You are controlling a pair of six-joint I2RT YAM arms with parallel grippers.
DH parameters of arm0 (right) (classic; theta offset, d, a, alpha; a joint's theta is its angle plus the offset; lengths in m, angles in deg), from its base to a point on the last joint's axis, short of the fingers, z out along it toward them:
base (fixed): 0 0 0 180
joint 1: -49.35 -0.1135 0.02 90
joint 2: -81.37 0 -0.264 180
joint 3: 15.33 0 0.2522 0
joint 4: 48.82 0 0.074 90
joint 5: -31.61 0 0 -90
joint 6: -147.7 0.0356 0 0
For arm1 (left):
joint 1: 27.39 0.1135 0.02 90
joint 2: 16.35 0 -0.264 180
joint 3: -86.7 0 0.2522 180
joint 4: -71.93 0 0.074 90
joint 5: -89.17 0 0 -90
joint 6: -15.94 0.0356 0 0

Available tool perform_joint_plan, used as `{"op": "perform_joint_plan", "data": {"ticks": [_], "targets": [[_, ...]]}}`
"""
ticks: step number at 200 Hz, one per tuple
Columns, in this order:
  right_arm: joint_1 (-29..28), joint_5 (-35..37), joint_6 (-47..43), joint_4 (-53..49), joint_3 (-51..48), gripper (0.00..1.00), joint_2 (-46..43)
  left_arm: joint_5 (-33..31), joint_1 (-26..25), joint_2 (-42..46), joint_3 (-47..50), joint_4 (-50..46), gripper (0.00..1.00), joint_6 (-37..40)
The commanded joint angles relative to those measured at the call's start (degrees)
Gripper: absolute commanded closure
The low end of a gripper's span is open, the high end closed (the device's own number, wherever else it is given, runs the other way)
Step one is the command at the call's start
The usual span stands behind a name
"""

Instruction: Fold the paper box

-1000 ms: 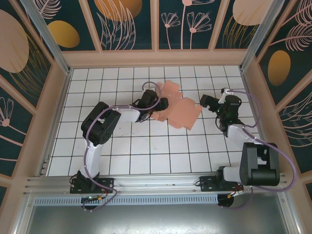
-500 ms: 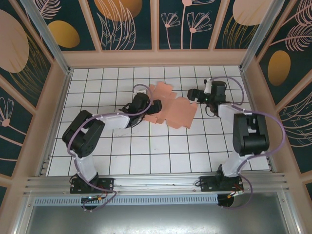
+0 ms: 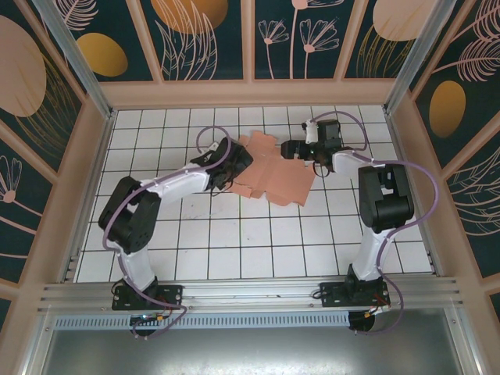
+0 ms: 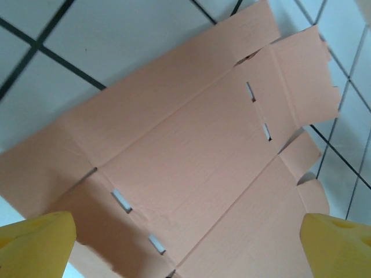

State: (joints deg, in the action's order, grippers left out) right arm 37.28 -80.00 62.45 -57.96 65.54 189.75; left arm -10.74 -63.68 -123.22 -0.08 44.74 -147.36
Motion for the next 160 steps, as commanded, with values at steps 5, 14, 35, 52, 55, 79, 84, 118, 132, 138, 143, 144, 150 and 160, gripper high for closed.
{"op": "perform_joint_plan", "data": {"ticks": [5, 14, 35, 52, 55, 79, 84, 118, 132, 138, 143, 144, 150, 160], "targets": [[0.1, -1.0, -0.8, -0.4, -2.3, 0.02, -3.1, 0.9, 0.0, -5.8, -8.0, -16.4, 0.02, -7.7], [0.1, -1.0, -0.7, -0.1, -3.4, 0.02, -4.1, 0.9, 0.0, -7.7, -10.7, -19.6, 0.03, -8.2], [0.3, -1.0, -0.8, 0.5, -5.5, 0.02, -6.1, 1.2, 0.1, -10.9, -14.4, -22.6, 0.03, -8.3], [0.5, -1.1, -0.8, 1.1, -6.8, 0.02, -7.0, 2.1, 0.1, -12.4, -15.6, -22.3, 0.06, -8.3], [0.6, -1.1, -0.8, 1.2, -7.0, 0.02, -7.1, 2.4, 0.1, -12.9, -15.9, -22.3, 0.07, -8.2], [1.0, -1.2, -0.8, 1.5, -7.6, 0.02, -7.1, 5.3, 0.0, -14.4, -17.1, -22.3, 0.15, -8.1], [1.1, -1.3, -0.8, 1.4, -7.6, 0.02, -7.1, 5.8, 0.0, -14.4, -16.9, -22.3, 0.17, -7.9], [1.4, -1.7, -0.6, 2.2, -7.5, 0.02, -6.9, 5.0, -0.3, -10.8, -13.5, -22.7, 0.18, -7.8], [1.5, -2.5, -0.4, 3.0, -7.3, 0.02, -6.5, 2.8, -0.3, -8.5, -12.3, -22.9, 0.15, -7.8], [1.5, -3.2, -0.6, 3.3, -7.1, 0.02, -6.2, 1.6, -0.3, -7.9, -11.7, -22.9, 0.14, -7.6], [1.4, -3.6, -0.9, 3.5, -6.8, 0.02, -5.9, 0.9, -0.3, -7.2, -11.3, -22.7, 0.13, -7.4], [1.3, -3.7, -1.0, 3.6, -6.7, 0.02, -5.8, 0.8, -0.3, -7.1, -11.3, -22.7, 0.13, -7.3], [1.2, -4.3, -1.7, 4.3, -6.3, 0.02, -5.3, 0.0, -0.3, -6.4, -11.0, -22.5, 0.12, -7.0], [0.9, -6.0, -4.0, 6.2, -6.1, 0.02, -4.4, -1.4, -0.3, -5.3, -10.1, -22.2, 0.11, -6.5]]}}
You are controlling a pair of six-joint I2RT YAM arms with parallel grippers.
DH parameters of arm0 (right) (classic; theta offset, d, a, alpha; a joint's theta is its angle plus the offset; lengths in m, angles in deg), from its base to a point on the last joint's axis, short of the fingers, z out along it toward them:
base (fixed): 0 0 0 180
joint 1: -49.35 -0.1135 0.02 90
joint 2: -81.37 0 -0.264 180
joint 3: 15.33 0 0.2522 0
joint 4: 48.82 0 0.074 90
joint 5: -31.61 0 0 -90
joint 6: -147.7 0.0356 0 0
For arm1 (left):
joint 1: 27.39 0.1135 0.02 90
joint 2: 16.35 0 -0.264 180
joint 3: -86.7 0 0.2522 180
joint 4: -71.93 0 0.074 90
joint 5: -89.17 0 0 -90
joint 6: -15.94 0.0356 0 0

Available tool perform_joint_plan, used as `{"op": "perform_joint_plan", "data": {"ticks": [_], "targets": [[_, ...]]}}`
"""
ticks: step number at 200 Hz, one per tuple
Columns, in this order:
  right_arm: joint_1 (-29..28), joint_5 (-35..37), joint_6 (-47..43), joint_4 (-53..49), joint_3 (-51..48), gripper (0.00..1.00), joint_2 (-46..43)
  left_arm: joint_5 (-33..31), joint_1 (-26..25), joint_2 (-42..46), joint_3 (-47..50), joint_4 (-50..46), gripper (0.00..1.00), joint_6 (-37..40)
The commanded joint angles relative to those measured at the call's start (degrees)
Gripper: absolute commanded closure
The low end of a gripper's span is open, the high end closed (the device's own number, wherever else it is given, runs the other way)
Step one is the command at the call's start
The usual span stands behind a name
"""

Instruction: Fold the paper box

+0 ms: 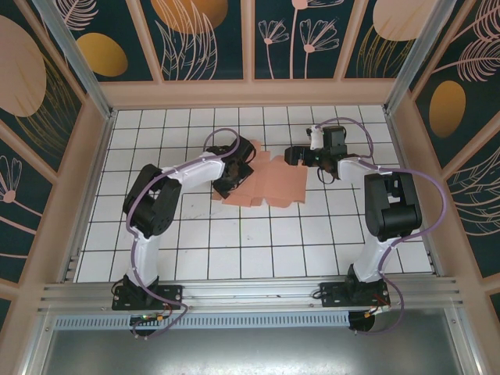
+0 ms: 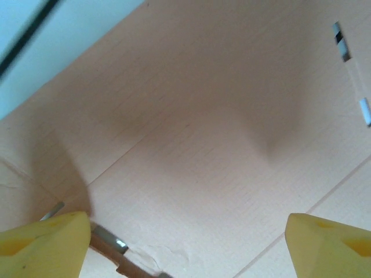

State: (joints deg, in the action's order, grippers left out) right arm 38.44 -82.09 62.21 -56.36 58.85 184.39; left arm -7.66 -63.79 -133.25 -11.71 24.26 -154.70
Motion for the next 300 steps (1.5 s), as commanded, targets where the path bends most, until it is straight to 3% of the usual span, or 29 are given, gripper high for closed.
{"op": "perform_joint_plan", "data": {"ticks": [1, 21, 54, 82, 106, 161, 183, 216, 249, 300], "targets": [[-0.4, -4.2, -4.1, 4.9, 0.6, 0.02, 1.1, -4.6, -0.2, 4.8, 1.6, -1.6, 0.11, 0.9], [-1.3, -7.1, -8.6, 6.6, 3.2, 0.02, 4.5, -6.2, -0.1, 7.1, 4.1, 0.1, 0.08, 1.6], [-5.3, -5.6, -11.7, -1.8, 14.4, 0.08, 11.9, -8.2, -0.1, 10.8, 8.0, 2.1, 0.05, 1.7], [-7.5, -4.3, -8.0, -6.4, 20.5, 0.15, 17.5, -8.8, 0.5, 14.4, 12.7, 5.7, 0.03, 1.7], [-7.6, -2.8, -4.2, -6.7, 19.9, 0.21, 19.0, -8.3, 1.0, 16.6, 16.2, 8.6, 0.03, 2.1], [-5.2, -1.1, -0.7, -4.0, 4.7, 0.21, 9.9, 0.3, 1.1, 14.3, 17.8, 23.9, 0.05, 13.2], [-4.1, -0.7, 0.1, -2.4, -2.6, 0.22, 3.9, 3.5, 1.0, 9.4, 16.4, 29.6, 0.07, 13.1], [-3.6, -0.3, 1.7, -0.8, -10.8, 0.22, -3.7, 6.9, 1.0, -1.0, 5.6, 27.7, 0.07, 13.9], [-4.0, -3.2, 4.0, 1.9, -18.4, 0.22, -9.7, 3.8, 1.7, -9.2, -6.7, 22.6, 0.06, 17.9], [-7.9, -7.8, 7.0, 4.0, -24.2, 0.23, -12.0, 7.6, 6.2, -17.9, -17.7, 23.8, 0.06, 23.4]]}}
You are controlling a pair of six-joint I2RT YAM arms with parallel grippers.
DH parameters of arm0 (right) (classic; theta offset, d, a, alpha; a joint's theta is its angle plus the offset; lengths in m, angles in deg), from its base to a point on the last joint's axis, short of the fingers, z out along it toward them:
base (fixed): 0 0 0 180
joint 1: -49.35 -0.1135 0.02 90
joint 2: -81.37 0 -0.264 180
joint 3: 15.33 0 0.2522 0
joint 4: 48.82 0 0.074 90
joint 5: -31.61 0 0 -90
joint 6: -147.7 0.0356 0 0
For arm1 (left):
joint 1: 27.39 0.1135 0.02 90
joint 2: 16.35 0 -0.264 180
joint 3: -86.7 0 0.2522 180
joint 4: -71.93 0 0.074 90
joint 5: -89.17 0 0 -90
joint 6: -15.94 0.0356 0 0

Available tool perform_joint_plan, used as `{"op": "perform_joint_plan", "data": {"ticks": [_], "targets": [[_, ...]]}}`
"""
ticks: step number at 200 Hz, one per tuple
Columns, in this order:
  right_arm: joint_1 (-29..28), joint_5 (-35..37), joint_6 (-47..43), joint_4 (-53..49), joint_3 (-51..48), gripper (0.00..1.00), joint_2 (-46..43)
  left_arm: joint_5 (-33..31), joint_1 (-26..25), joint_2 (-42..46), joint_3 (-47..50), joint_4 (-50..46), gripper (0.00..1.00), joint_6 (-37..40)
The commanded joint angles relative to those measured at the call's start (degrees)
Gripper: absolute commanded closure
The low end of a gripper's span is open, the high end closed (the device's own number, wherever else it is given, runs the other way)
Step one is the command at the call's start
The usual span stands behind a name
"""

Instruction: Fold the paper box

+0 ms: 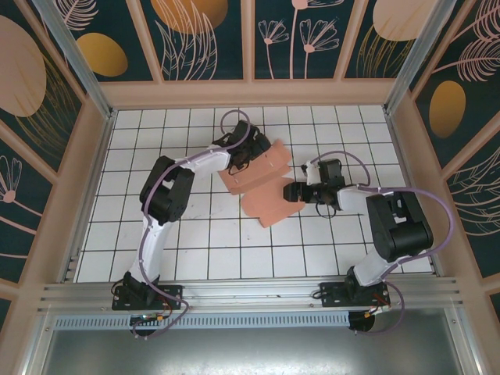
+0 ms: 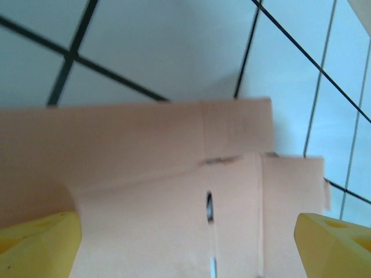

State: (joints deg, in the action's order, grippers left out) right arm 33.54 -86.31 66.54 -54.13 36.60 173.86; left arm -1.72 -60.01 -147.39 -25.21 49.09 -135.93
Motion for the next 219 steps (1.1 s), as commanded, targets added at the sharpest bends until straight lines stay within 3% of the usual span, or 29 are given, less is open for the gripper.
{"op": "perform_joint_plan", "data": {"ticks": [1, 32, 69, 109, 155, 161, 169, 179, 200, 219], "targets": [[-3.0, -3.6, 2.7, 1.8, -1.9, 0.23, -1.5, 1.7, 2.4, -3.9, -4.4, -1.1, 0.06, 4.7], [-4.6, -0.5, 3.3, 2.0, -1.5, 0.22, -5.3, 2.3, 3.0, -3.8, -8.9, -2.8, 0.03, 9.3], [-2.1, 7.2, -1.7, -0.2, 5.0, 0.14, -7.9, -6.6, 3.0, 8.7, -1.0, -0.2, 0.01, 13.0], [-3.1, 6.5, -2.6, -1.1, 19.0, 0.14, 3.7, -13.7, 3.0, 26.0, 17.5, 5.6, 0.01, 12.7], [-7.9, 11.0, 7.9, -2.5, 38.1, 0.18, 22.7, -20.2, 3.0, 40.4, 36.7, 7.9, 0.01, 12.6], [-8.4, 11.7, 9.0, -3.7, 40.5, 0.23, 24.8, -20.8, 3.1, 41.7, 38.1, 7.6, 0.01, 12.4], [-8.9, 13.1, 10.2, -5.2, 43.5, 0.39, 27.2, -21.2, 3.1, 43.3, 40.0, 7.6, 0.01, 12.2], [-8.7, 14.1, 11.8, -7.5, 46.7, 0.49, 29.4, -21.4, 3.1, 45.1, 41.9, 8.0, 0.01, 12.4], [-7.0, 16.5, 11.2, -11.6, 50.0, 0.44, 30.7, -22.5, 3.1, 46.6, 42.1, 6.7, 0.01, 14.2], [-4.2, 13.2, 10.8, -11.4, 48.5, 0.39, 30.9, -23.0, 3.1, 46.5, 41.4, 6.1, 0.01, 15.6]]}}
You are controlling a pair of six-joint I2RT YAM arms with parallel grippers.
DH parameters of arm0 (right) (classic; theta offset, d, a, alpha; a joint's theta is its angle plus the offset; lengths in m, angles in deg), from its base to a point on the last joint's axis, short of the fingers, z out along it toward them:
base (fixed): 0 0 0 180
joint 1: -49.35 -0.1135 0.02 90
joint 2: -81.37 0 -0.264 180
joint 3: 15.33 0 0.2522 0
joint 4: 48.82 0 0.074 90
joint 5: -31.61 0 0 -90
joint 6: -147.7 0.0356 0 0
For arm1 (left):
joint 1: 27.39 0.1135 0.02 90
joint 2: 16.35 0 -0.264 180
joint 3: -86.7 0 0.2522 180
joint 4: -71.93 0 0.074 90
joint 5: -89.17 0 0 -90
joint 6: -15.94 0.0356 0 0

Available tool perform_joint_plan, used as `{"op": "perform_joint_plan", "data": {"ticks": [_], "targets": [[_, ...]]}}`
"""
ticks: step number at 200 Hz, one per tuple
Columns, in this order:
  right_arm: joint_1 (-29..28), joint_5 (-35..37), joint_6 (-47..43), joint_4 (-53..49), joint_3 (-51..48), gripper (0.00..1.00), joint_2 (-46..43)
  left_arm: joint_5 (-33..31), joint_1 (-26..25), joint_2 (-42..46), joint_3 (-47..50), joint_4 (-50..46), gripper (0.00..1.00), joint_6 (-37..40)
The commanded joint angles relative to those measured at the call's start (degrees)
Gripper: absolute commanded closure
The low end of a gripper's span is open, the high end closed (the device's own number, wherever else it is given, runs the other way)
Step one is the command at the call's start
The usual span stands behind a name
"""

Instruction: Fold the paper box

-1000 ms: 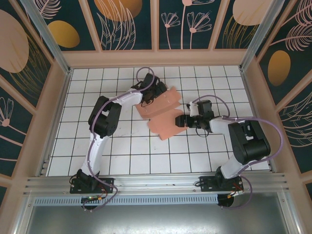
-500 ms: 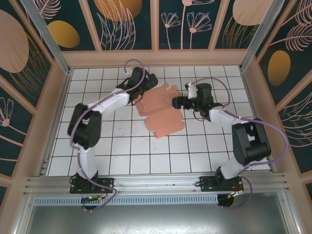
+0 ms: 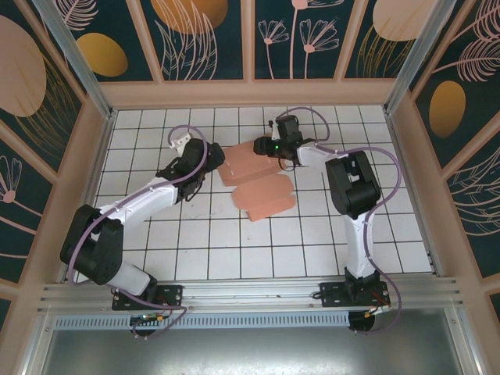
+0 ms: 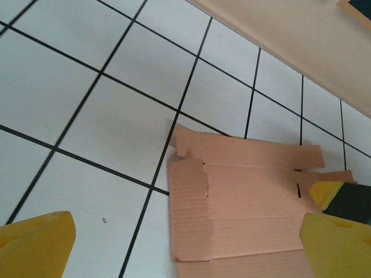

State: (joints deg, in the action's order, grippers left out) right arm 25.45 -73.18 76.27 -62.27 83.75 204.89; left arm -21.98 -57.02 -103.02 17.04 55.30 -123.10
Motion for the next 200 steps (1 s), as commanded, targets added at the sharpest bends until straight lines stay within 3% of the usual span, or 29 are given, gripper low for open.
{"op": "perform_joint_plan", "data": {"ticks": [1, 50, 98, 117, 146, 165, 200], "targets": [[4.0, -0.3, 1.0, -3.4, 1.3, 0.39, -0.1, -2.7, 0.1, 2.0, -0.9, -0.1, 0.01, 2.9], [10.5, -4.2, 1.9, 0.7, -11.2, 0.35, -4.6, 2.1, 0.0, -3.0, -5.3, 1.6, 0.01, 3.9], [14.7, -1.1, 3.6, 6.6, -29.3, 0.36, -15.6, 11.8, 0.0, -8.2, -6.3, 7.3, 0.01, 0.9], [15.7, 0.0, 5.1, 9.3, -36.4, 0.41, -19.9, 15.2, -0.3, -10.3, -7.5, 8.9, 0.01, 1.3], [16.7, -0.4, 6.6, 11.9, -41.7, 0.42, -24.0, 19.0, -5.0, -14.1, -12.6, 6.7, 0.01, 3.1], [17.0, -0.4, 6.7, 12.0, -41.8, 0.41, -24.6, 25.6, -9.2, -17.6, -16.3, 3.7, 0.01, 7.3], [17.5, -1.5, 6.0, 12.3, -40.6, 0.41, -25.5, 31.4, -15.3, -20.3, -13.4, 2.6, 0.07, 14.7]]}}
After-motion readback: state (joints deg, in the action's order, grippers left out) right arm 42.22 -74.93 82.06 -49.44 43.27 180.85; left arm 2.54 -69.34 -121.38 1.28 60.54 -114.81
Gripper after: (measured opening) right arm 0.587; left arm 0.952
